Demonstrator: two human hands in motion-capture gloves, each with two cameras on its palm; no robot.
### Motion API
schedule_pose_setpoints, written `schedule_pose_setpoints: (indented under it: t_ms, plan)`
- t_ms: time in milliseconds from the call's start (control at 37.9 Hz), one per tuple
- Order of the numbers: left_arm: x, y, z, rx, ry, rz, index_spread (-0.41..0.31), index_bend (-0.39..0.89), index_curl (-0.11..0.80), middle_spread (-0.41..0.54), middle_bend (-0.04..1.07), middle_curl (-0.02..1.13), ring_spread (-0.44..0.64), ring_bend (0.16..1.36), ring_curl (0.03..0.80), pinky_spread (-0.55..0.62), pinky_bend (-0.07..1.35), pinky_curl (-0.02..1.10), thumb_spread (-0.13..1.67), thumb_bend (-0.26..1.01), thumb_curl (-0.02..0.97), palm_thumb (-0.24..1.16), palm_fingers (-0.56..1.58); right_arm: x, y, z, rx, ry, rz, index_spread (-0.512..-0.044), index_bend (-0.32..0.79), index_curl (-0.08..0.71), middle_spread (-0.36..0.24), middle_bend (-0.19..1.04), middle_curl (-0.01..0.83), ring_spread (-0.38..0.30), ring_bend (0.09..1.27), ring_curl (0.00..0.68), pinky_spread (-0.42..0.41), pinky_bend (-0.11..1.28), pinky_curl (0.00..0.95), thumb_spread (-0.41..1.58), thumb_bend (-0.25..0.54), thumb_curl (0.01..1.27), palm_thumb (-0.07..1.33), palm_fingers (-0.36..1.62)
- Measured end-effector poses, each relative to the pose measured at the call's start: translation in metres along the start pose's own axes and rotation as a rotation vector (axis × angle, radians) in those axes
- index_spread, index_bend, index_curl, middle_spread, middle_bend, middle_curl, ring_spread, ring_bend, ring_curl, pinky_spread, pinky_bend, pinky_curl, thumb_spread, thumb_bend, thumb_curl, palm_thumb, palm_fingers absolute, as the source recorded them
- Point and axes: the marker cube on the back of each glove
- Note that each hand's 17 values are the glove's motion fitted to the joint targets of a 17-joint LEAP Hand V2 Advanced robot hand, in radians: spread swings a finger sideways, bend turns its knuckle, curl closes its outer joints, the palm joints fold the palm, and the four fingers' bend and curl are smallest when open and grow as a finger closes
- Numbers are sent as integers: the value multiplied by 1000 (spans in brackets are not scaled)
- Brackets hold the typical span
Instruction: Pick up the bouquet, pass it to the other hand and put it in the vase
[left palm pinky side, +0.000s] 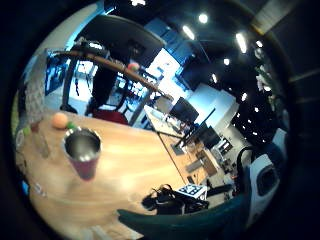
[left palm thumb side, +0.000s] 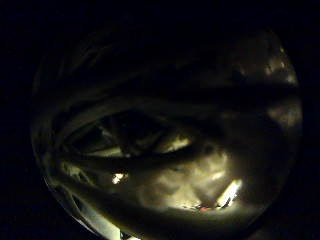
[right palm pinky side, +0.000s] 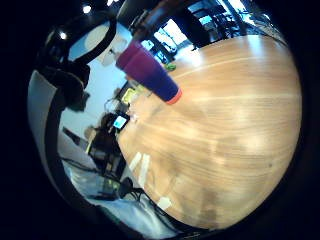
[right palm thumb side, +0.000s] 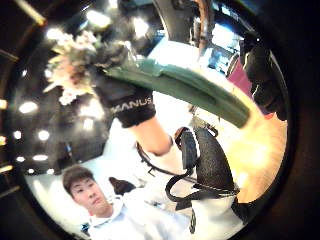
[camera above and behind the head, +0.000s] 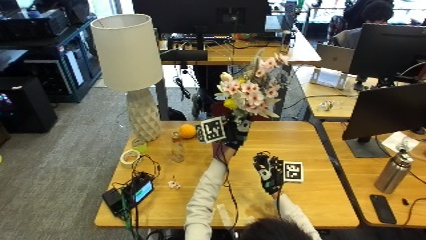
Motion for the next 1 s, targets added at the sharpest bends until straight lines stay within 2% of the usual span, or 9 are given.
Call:
schedule_pose_setpoints:
  t_ms: [105, 290, 369, 448, 501, 580, 685, 843, 1001]
  plan:
    - [9, -43, -27, 103, -26, 39, -331, 326, 465, -387, 779, 572, -389, 853, 465, -422, 634, 452, 892, -27, 473, 668, 1446, 15, -10, -30, 74, 144, -99, -199, 91, 431, -97, 583, 502, -151, 758, 444, -188, 601, 419, 927, -46, 515, 743, 1039]
    - [6, -91, -46, 211, -42, 92, -342, 338, 490, -390, 797, 577, -390, 870, 475, -424, 652, 461, 906, -28, 482, 664, 1426, 9, -15, -45, 108, 110, -156, -198, 94, 392, -83, 538, 487, -138, 700, 427, -167, 534, 394, 997, -29, 490, 722, 1107]
    - [-5, -108, -49, 247, -69, 85, -344, 340, 498, -391, 802, 578, -390, 874, 477, -424, 656, 463, 909, -28, 485, 663, 1422, 9, -11, -49, 118, 65, -95, -198, 93, 378, -79, 527, 484, -136, 684, 425, -163, 518, 388, 1020, -23, 485, 723, 1121]
    - [-27, -124, -44, 278, -63, 51, -344, 341, 506, -391, 806, 578, -390, 877, 479, -424, 660, 465, 907, -30, 488, 658, 1418, 21, -9, -60, 116, 110, -118, -194, 97, 366, -76, 520, 482, -134, 671, 423, -160, 503, 384, 1035, -24, 479, 719, 1137]
    - [-44, -131, -38, 289, -62, 30, -344, 341, 510, -391, 810, 578, -390, 880, 480, -425, 658, 464, 907, -31, 488, 655, 1415, 28, -5, -64, 119, 97, -48, -190, 102, 360, -75, 512, 480, -134, 666, 423, -159, 494, 381, 1043, -23, 476, 718, 1146]
    - [-63, -133, -34, 290, -86, -3, -345, 342, 516, -391, 814, 578, -389, 878, 480, -423, 658, 464, 910, -32, 489, 648, 1411, 31, -1, -69, 128, 50, 30, -188, 106, 352, -73, 504, 479, -133, 657, 423, -158, 485, 380, 1053, -22, 472, 717, 1153]
    - [-94, -130, -30, 297, -116, -31, -346, 341, 523, -390, 817, 577, -389, 878, 480, -422, 659, 463, 913, -30, 491, 644, 1409, 42, 1, -79, 140, 51, 55, -186, 106, 342, -72, 503, 479, -133, 645, 424, -157, 473, 378, 1062, -19, 469, 722, 1163]
    - [-130, -124, -23, 304, -61, -58, -345, 333, 528, -387, 816, 574, -386, 875, 480, -426, 659, 460, 913, -31, 494, 635, 1405, 47, 5, -86, 155, 83, 100, -184, 116, 334, -71, 491, 478, -133, 640, 426, -157, 454, 378, 1070, -21, 464, 724, 1175]
    - [-154, -103, -33, 245, -112, -97, -346, 328, 533, -387, 807, 567, -390, 863, 473, -429, 642, 452, 919, -42, 486, 603, 1395, 57, 1, -86, 137, 113, 28, -183, 115, 327, -71, 488, 480, -135, 635, 430, -156, 444, 379, 1080, -18, 462, 732, 1182]
